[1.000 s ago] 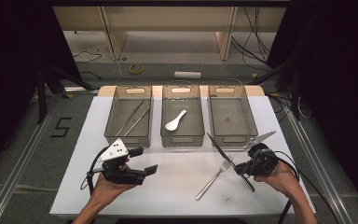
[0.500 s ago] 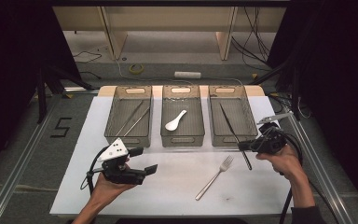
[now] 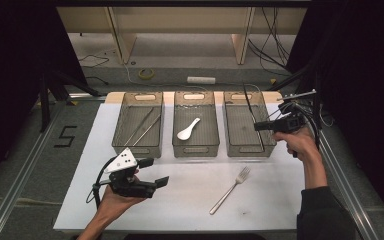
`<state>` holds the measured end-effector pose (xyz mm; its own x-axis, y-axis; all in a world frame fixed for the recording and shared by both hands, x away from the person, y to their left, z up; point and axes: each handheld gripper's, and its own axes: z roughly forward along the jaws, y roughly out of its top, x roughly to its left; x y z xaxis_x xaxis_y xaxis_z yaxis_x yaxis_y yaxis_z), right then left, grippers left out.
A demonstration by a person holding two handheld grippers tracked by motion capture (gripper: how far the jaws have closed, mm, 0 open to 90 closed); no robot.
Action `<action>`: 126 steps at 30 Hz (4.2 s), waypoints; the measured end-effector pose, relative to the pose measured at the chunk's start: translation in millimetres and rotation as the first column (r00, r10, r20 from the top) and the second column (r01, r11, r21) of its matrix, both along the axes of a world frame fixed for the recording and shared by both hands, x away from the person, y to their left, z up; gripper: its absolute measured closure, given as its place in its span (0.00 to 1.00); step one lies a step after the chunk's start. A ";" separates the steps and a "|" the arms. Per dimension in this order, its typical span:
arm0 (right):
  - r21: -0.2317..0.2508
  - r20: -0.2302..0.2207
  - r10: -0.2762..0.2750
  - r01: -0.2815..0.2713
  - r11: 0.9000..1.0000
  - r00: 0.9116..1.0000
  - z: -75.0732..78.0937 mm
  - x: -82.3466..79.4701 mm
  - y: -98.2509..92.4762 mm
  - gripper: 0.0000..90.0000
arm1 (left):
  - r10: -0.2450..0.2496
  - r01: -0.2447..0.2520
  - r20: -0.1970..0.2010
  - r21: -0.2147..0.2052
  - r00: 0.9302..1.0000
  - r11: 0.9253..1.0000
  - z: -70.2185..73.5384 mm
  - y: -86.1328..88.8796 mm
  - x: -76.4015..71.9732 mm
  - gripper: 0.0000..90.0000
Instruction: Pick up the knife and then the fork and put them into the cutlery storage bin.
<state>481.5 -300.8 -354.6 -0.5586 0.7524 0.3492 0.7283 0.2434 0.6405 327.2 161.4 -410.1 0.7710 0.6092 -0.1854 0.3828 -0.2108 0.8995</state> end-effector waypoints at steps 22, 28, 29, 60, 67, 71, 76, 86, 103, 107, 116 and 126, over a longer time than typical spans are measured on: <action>-0.147 -0.056 -0.146 0.136 0.980 0.988 -19.5 51.6 6.8 0.90 | -0.013 0.013 -0.001 -0.003 1.000 1.000 0.7 -0.4 -0.7 0.18; -0.148 -0.061 -0.154 0.144 0.979 0.986 -25.9 55.6 10.6 0.90 | -0.013 0.013 -0.002 -0.004 1.000 1.000 0.4 -0.1 -0.6 0.18; -0.157 -0.060 -0.153 0.142 0.977 0.986 -27.1 56.3 11.3 0.90 | -0.012 0.012 -0.002 -0.006 1.000 1.000 0.4 -0.2 -0.7 0.18; -0.280 -0.090 -0.209 0.176 0.944 0.974 -52.3 58.8 31.2 0.54 | -0.022 0.022 0.002 0.000 1.000 1.000 1.0 -1.4 -2.3 0.18; -0.250 0.004 -0.145 0.142 0.958 0.989 -27.2 43.7 36.4 0.45 | -0.013 0.013 0.002 -0.019 1.000 1.000 1.6 1.0 -1.7 0.18; -0.212 0.041 -0.071 0.078 0.974 0.997 -17.0 24.4 45.6 0.39 | -0.007 0.006 -0.004 -0.031 1.000 1.000 1.5 1.7 -1.4 0.18; -0.183 0.113 0.016 0.005 0.983 0.993 -7.2 -13.6 62.3 0.37 | -0.004 0.004 -0.004 -0.033 1.000 0.999 1.3 2.0 -1.3 0.18; -0.156 0.134 0.112 -0.091 0.984 0.985 -30.1 -78.0 85.5 0.35 | 0.001 -0.001 -0.004 -0.040 1.000 0.999 1.1 2.9 -0.7 0.18; -0.175 0.110 0.243 -0.222 0.959 0.964 -71.1 -126.7 120.5 0.43 | -0.002 0.002 -0.002 -0.038 1.000 0.999 1.1 3.0 -1.0 0.18; -0.185 0.073 0.280 -0.263 0.947 0.957 -80.1 -132.1 124.4 0.55 | -0.003 0.003 -0.001 -0.036 1.000 0.999 1.0 2.7 -0.8 0.18; -0.209 0.030 0.345 -0.331 0.920 0.938 -92.3 -137.0 130.3 0.79 | -0.003 0.003 0.000 -0.037 1.000 0.999 1.3 3.4 -0.8 0.18; -0.271 -0.021 0.407 -0.397 0.877 0.913 -103.6 -143.2 140.5 0.96 | -0.002 0.002 -0.001 -0.041 1.000 0.999 1.3 3.6 -0.7 0.18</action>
<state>338.3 -160.4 -458.2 -0.8407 0.5221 0.1439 0.5099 0.6737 0.5349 326.4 165.0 -408.8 0.7720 0.5998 -0.2105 0.3830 -0.1745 0.9071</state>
